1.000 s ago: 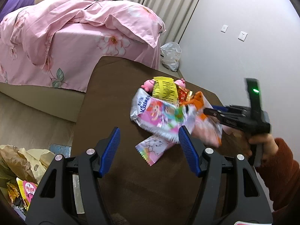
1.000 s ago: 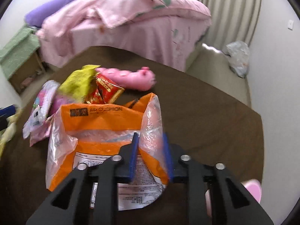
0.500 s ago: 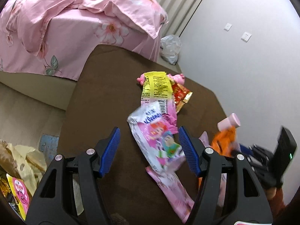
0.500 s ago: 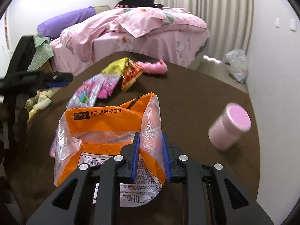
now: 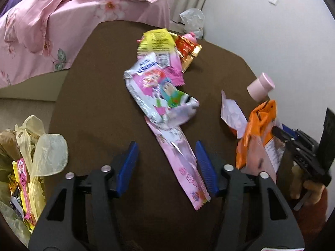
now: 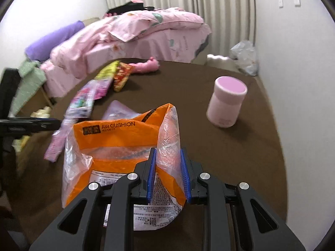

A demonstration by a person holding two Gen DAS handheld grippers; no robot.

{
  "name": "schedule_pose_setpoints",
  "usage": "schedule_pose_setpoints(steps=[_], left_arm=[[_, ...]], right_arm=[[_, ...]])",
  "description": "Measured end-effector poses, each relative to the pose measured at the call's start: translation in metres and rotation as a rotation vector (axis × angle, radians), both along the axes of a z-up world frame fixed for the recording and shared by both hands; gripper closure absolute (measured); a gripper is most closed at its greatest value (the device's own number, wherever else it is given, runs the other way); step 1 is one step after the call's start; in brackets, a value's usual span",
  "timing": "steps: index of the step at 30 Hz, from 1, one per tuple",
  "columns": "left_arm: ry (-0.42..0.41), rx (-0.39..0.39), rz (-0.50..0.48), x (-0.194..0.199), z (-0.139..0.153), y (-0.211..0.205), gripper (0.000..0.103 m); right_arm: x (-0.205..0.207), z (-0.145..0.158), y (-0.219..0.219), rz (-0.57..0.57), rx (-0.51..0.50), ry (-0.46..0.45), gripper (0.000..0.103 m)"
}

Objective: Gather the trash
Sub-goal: 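Grasp the clear plastic package with the left gripper while the right gripper holds the orange bag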

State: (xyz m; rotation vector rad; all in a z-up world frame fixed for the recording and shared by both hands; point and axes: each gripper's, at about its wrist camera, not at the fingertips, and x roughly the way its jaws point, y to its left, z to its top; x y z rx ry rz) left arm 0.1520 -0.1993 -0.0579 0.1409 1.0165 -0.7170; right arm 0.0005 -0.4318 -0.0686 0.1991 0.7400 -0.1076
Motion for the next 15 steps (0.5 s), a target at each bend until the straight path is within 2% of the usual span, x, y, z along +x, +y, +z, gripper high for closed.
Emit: schedule_pose_setpoints(steps=[3, 6, 8, 10, 15], left_arm=[[0.002, -0.043, -0.026, 0.000, 0.009, -0.007, 0.050], [-0.036, -0.083, -0.119, 0.000, 0.021, -0.030, 0.050], [-0.060, -0.069, -0.183, 0.003, 0.021, -0.052, 0.050], [-0.042, -0.054, -0.230, 0.010, 0.014, -0.075, 0.053], [-0.006, 0.008, -0.257, 0.020, -0.009, -0.115, 0.064]], right_arm=[[-0.015, 0.002, 0.007, 0.058, -0.005, -0.002, 0.081], [-0.023, 0.000, 0.011, 0.049, -0.068, 0.026, 0.081], [-0.030, 0.000, 0.008, 0.036, -0.064, 0.026, 0.081], [-0.035, 0.000, 0.006, 0.022, -0.070, 0.028, 0.081], [-0.048, -0.004, 0.007, 0.006, -0.132, 0.047, 0.080]])
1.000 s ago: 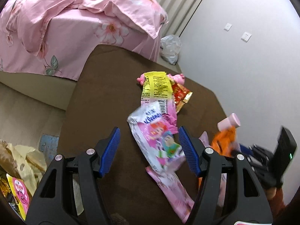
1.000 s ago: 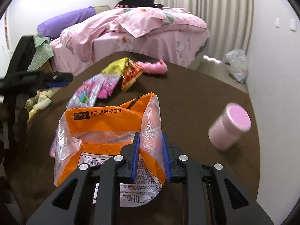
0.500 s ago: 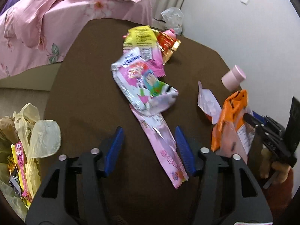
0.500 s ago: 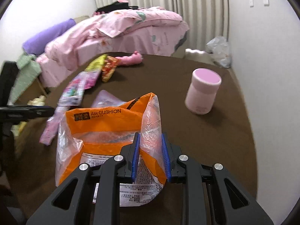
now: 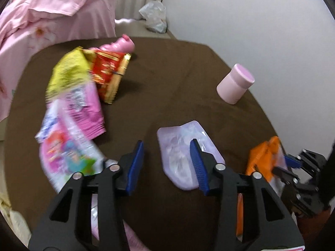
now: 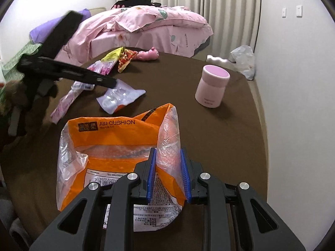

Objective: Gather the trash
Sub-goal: 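Grasp the clear plastic package with the left gripper while the right gripper holds the orange bag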

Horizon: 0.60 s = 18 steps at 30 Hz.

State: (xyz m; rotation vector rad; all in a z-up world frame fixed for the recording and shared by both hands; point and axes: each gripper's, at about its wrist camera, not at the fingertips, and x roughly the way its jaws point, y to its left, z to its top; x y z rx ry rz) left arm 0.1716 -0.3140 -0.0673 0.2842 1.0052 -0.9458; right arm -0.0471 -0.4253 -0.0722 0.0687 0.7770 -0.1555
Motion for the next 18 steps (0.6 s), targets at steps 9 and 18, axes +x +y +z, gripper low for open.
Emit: schedule_pose_setpoints(steps=[9, 18], left_arm=[[-0.045, 0.019, -0.029, -0.015, -0.003, -0.006, 0.095], [-0.058, -0.118, 0.041, -0.035, 0.038, 0.047, 0.101]], right_arm=[[-0.007, -0.009, -0.010, -0.012, 0.068, -0.028, 0.080], [-0.009, -0.005, -0.004, 0.015, 0.087, -0.043, 0.080]])
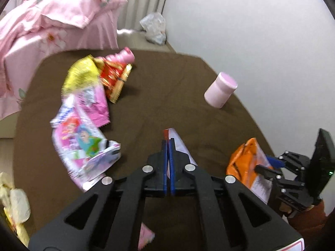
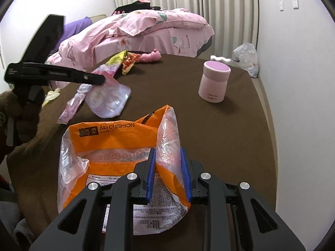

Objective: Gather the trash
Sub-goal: 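Grasp the clear plastic package with the left gripper while the right gripper holds the orange bag, then carry the orange bag and clear package over the yellow bag and open both grippers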

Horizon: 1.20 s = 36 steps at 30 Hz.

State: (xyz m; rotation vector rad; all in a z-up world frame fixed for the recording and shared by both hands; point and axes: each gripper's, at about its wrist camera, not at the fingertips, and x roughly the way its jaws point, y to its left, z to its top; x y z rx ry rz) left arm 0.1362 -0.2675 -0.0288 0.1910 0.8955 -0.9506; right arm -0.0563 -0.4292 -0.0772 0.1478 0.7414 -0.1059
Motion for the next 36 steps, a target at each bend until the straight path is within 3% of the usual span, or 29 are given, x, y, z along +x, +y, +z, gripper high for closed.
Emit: schedule_pose_setpoints(steps=[4, 7, 11, 16, 19, 21, 24, 31, 33, 36], left_arm=[[-0.026, -0.057, 0.034, -0.007, 0.025, 0.030, 0.101], [-0.055, -0.042, 0.048, -0.014, 0.035, 0.051, 0.101], [-0.082, 0.032, 0.091, -0.018, 0.027, 0.074, 0.101], [-0.047, 0.082, 0.147, -0.014, -0.001, 0.103, 0.101], [0.044, 0.045, 0.130, -0.012, -0.015, 0.113, 0.091], [0.094, 0.038, 0.122, -0.012, -0.023, 0.115, 0.078], [0.123, 0.068, 0.133, -0.012, -0.035, 0.109, 0.078], [0.045, 0.134, 0.111, -0.032, -0.037, 0.095, 0.078], [0.039, 0.136, 0.097, -0.037, -0.038, 0.094, 0.091], [0.017, 0.124, 0.094, -0.045, -0.035, 0.096, 0.096]], right_arm=[[0.001, 0.005, 0.007, 0.019, 0.011, -0.020, 0.080], [0.003, 0.009, 0.017, 0.046, -0.013, -0.019, 0.080], [0.005, 0.011, 0.030, 0.080, -0.033, -0.015, 0.080], [0.010, 0.003, 0.036, 0.094, -0.017, 0.016, 0.080], [0.012, 0.001, 0.037, 0.096, -0.016, 0.019, 0.080], [0.013, 0.001, 0.037, 0.092, -0.011, 0.021, 0.080], [0.013, 0.000, 0.037, 0.090, -0.007, 0.023, 0.080], [0.013, 0.000, 0.035, 0.091, 0.001, 0.015, 0.080], [0.013, 0.001, 0.035, 0.089, 0.005, 0.010, 0.080], [0.012, 0.004, 0.035, 0.089, 0.006, -0.001, 0.080]])
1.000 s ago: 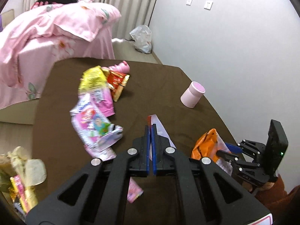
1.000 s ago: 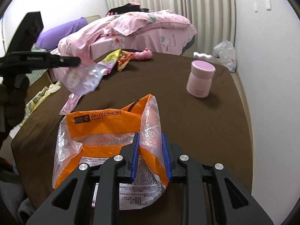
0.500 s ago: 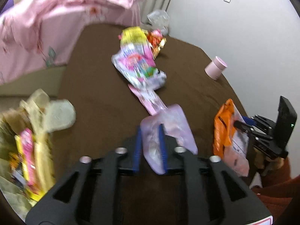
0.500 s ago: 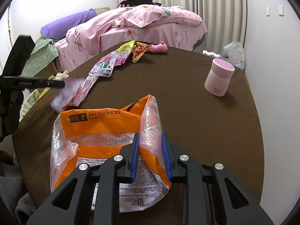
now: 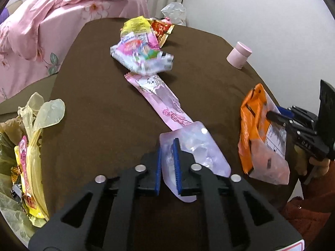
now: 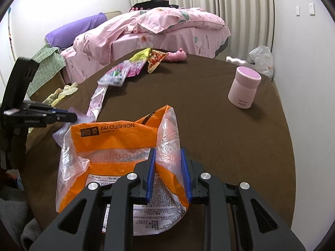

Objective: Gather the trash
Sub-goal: 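Carry the orange bag and clear package over the yellow bag and open both grippers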

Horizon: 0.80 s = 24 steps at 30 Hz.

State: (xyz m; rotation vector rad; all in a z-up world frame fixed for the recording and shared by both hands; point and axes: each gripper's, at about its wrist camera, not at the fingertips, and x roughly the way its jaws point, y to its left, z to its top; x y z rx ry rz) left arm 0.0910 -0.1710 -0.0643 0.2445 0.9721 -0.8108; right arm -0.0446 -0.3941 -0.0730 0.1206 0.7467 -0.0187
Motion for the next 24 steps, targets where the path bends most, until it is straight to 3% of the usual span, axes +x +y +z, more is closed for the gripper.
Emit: schedule_pose_setpoints(steps=[8, 14, 19, 24], left_arm=[[-0.158, -0.128, 0.082, -0.008, 0.061, 0.036, 0.101], [-0.227, -0.211, 0.185, -0.002, 0.108, 0.083, 0.101], [-0.294, -0.228, 0.275, -0.003, 0.134, 0.125, 0.101], [-0.330, -0.223, 0.372, 0.001, 0.144, 0.170, 0.101]], right_arm=[[0.009, 0.025, 0.012, 0.030, -0.040, -0.048, 0.080], [0.049, 0.068, 0.046, 0.140, -0.113, -0.127, 0.080], [0.092, 0.093, 0.089, 0.254, -0.106, -0.166, 0.080], [0.142, 0.097, 0.149, 0.375, -0.113, -0.142, 0.080]])
